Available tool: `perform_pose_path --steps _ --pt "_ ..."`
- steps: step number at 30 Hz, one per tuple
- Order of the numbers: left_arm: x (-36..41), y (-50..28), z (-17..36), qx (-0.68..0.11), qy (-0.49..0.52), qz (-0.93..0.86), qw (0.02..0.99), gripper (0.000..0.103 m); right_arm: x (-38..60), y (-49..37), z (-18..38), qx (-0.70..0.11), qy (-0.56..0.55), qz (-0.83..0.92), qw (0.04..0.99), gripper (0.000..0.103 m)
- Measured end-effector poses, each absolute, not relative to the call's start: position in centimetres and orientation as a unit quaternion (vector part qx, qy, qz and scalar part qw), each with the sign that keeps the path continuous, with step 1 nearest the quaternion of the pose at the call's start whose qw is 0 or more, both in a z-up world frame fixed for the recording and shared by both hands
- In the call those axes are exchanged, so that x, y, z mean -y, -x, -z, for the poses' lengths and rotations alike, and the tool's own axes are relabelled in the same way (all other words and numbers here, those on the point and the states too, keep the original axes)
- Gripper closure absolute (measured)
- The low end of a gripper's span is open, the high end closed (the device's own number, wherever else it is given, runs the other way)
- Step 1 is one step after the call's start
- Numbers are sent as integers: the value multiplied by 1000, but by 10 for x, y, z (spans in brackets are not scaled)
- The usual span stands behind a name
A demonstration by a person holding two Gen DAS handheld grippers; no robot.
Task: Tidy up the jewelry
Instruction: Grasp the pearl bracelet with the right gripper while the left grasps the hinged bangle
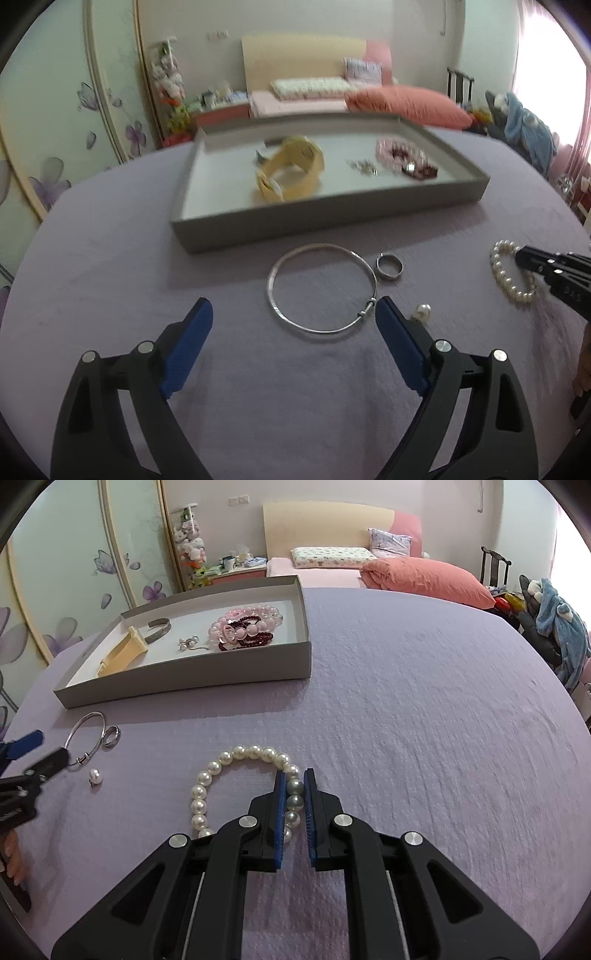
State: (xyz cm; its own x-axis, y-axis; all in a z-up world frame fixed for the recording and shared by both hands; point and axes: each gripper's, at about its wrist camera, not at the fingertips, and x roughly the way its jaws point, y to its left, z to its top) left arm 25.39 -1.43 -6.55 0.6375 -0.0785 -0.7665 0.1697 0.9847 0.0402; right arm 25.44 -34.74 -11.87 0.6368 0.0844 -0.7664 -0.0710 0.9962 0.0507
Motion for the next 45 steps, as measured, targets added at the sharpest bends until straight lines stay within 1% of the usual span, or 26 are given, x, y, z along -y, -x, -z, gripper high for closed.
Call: perform_pose_path --steps 3,7,11,12,14,15,23,29,37,38,39,45 --pt "20 -265 73 -445 -59 69 891 15 351 -255 119 -424 -14 -48 904 92" --pt "25 -274 75 -455 -53 75 886 9 352 -255 118 -424 -19 -51 904 92" --pt "30 -283 76 -458 -47 72 885 10 353 -256 118 -424 -20 -53 904 92" --pt "30 -284 76 -456 -46 71 886 12 353 -256 118 -424 -21 -54 904 92" --pt "31 -284 72 -446 -45 72 891 28 354 -256 118 -424 -22 -55 904 92" --pt "31 -284 71 -446 -44 72 891 30 354 -256 118 -424 -22 -55 904 92" --pt "10 -269 69 -444 -30 55 894 31 355 -255 118 -423 -25 -62 904 92" --pt "-5 -258 69 -449 -41 48 891 30 351 -256 117 -424 -16 -63 903 92" --pt "-6 -258 71 -449 -35 37 892 25 350 -256 117 -425 -11 -61 903 91" --pt "-6 -258 71 -448 -35 36 892 25 350 -256 117 -424 -11 -61 903 91" --pt "-5 -257 70 -447 -34 39 893 29 350 -256 118 -424 -8 -60 904 92" --pt "-5 -255 70 -445 -32 41 894 31 350 -251 118 -422 -11 -65 904 92"
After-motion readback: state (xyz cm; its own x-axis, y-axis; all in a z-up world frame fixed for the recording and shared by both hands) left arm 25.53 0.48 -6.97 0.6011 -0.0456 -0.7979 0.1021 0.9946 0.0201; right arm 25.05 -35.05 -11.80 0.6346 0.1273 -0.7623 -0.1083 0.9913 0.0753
